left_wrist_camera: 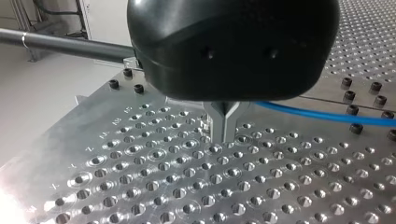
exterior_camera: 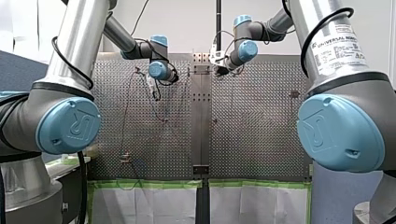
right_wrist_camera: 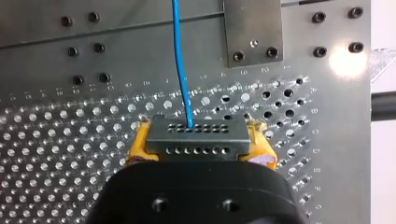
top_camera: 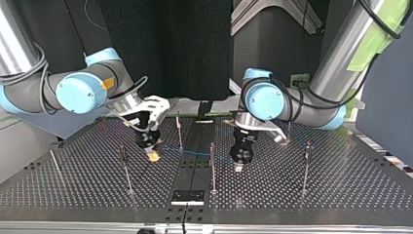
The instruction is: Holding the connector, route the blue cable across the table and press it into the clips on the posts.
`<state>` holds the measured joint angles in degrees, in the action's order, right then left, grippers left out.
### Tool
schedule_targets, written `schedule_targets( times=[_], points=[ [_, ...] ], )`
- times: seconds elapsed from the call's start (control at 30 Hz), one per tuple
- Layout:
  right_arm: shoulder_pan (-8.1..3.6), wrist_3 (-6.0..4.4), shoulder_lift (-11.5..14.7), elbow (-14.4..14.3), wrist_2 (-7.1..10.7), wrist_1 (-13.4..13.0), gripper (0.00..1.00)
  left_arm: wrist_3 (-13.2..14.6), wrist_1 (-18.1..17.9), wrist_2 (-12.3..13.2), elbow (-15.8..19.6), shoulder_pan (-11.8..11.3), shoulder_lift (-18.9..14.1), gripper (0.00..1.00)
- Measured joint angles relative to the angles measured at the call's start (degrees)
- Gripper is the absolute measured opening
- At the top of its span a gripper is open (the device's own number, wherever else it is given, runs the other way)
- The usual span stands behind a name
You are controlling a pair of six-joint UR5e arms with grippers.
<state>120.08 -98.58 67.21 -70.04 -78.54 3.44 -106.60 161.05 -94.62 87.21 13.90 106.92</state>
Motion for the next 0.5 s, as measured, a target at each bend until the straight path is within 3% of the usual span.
schedule_targets(
  times=[0.03,0.07,0.13,0.17,0.23,0.27,0.33,0.5],
  points=[
    [-0.08,0.01,0.0,0.0,-0.01,0.0,0.0,0.0,0.1,0.0,0.0,0.0,0.0,0.1],
    [-0.16,0.04,0.0,0.0,-0.02,0.0,0.0,0.0,0.2,-0.1,0.0,0.0,0.0,0.1],
    [-0.38,0.12,0.0,0.0,-0.04,0.0,0.0,0.0,0.5,-0.3,0.0,0.0,0.0,0.29],
    [-0.47,0.18,0.0,0.0,-0.05,0.0,0.0,0.0,0.9,-0.6,0.0,0.1,0.0,0.29],
    [-0.68,0.39,0.0,0.0,-0.09,0.0,0.0,0.1,1.4,-1.2,0.0,0.3,-0.1,0.58],
    [-0.74,0.48,0.0,0.0,-0.11,0.0,0.0,0.2,1.9,-1.7,0.0,0.4,-0.1,0.58],
    [-0.91,0.71,0.0,0.0,-0.17,0.0,0.0,0.6,2.7,-2.5,0.0,0.7,-0.2,1.0],
    [-1.2,1.03,0.0,0.0,-0.22,0.0,0.0,2.4,4.8,-4.6,0.0,1.4,-0.8,1.0]
  ],
)
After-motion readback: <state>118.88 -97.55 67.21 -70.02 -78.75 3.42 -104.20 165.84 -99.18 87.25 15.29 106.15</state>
